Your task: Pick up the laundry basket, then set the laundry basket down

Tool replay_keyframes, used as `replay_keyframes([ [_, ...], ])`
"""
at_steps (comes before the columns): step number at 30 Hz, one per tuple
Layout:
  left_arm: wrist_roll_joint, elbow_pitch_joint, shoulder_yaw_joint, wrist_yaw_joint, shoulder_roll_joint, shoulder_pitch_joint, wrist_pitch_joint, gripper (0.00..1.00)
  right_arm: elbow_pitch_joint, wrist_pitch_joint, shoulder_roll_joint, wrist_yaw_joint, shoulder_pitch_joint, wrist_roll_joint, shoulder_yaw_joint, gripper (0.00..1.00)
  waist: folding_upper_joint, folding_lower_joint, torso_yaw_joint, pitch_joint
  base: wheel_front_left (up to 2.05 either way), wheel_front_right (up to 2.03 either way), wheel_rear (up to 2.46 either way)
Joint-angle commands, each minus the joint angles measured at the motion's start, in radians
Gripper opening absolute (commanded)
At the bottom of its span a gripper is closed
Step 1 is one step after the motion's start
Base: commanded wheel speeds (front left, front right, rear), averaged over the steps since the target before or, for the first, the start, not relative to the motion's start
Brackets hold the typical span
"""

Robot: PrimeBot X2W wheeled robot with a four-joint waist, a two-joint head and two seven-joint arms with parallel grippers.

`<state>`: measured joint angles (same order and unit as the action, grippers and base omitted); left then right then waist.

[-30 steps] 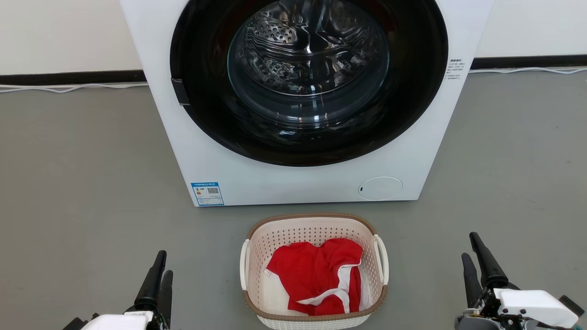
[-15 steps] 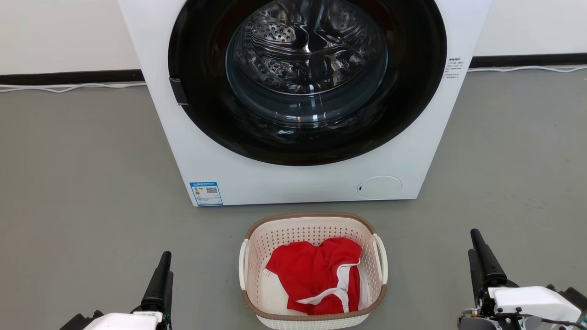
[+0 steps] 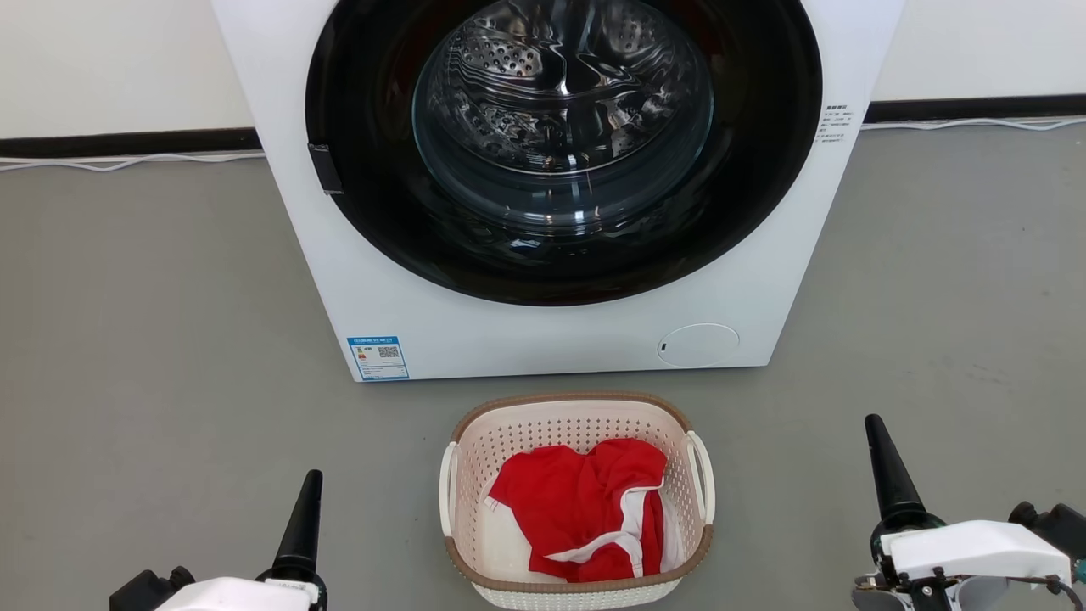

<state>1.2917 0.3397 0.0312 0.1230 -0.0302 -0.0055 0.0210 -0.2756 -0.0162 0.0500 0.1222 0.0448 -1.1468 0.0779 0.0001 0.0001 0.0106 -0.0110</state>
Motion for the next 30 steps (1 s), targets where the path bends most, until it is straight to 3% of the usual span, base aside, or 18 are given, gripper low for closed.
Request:
replay_keyframes([
  [1,-0.033,-0.022,0.012,0.0,-0.008,-0.037,0.01,1.0,0.032,-0.015,0.014,0.004,0.021,0.043,-0.012,1.0,-0.0001,-0.0001,0.0,0.0,0.0,0.0,0.0],
  [14,-0.256,-0.054,0.005,-0.035,-0.01,-0.034,0.048,1.0,0.018,-0.053,0.032,0.004,0.026,0.316,-0.038,1.0,-0.0001,-0.0001,0.0,-0.002,0.0,0.0,0.0],
  [30,-0.455,-0.057,-0.01,-0.057,-0.012,-0.024,0.095,1.0,-0.007,-0.1,0.048,0.005,0.029,0.55,-0.064,1.0,-0.0001,-0.0001,-0.002,0.002,0.0,0.0,0.0],
])
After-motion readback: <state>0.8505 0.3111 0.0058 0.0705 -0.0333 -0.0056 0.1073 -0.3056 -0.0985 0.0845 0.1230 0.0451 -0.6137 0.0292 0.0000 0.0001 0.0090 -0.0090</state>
